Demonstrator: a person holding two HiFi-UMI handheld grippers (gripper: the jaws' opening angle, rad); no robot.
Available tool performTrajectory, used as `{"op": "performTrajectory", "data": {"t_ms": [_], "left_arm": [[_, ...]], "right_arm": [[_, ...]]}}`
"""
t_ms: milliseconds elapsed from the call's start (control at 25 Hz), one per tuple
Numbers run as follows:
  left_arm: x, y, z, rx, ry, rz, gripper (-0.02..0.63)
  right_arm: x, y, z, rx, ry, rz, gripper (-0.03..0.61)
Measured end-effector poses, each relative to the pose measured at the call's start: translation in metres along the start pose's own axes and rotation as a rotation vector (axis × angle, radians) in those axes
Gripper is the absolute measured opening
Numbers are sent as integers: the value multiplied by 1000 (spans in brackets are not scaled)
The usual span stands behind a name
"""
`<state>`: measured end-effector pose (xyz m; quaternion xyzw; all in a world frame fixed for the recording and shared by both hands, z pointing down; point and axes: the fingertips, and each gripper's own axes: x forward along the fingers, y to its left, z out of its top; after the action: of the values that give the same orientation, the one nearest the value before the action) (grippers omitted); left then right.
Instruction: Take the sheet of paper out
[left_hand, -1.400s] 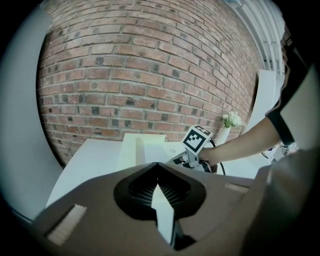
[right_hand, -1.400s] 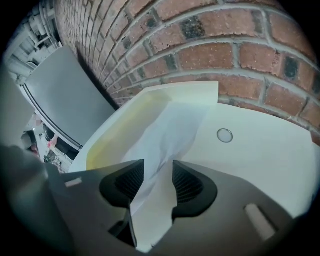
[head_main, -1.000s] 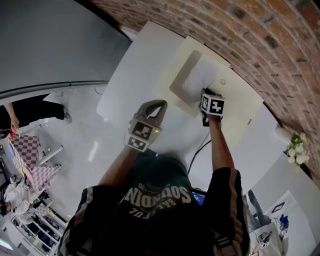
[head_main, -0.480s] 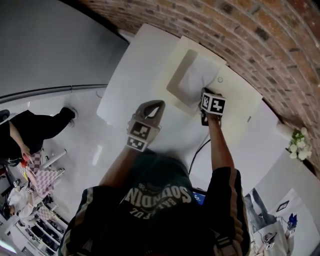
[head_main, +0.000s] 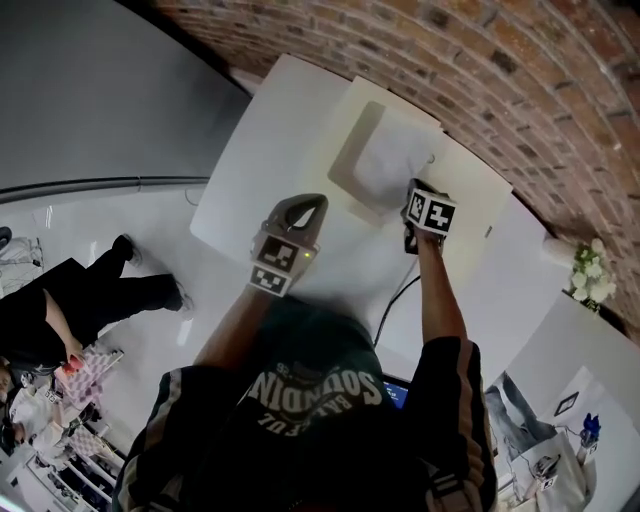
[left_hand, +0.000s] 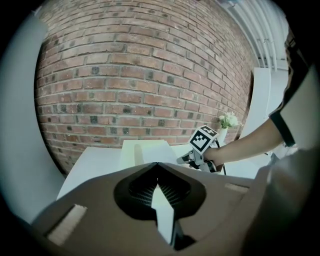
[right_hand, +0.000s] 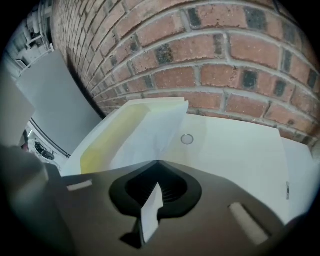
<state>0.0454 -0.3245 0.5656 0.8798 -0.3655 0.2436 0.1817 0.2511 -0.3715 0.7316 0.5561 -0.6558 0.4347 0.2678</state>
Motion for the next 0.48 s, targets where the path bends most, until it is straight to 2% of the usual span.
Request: {"op": "performTrajectory", "data": {"t_ms": [480], "left_arm": [[-11, -14, 9, 49, -42, -87, 11]], "right_arm": [[-62, -19, -6, 43, -107, -118, 0]]}}
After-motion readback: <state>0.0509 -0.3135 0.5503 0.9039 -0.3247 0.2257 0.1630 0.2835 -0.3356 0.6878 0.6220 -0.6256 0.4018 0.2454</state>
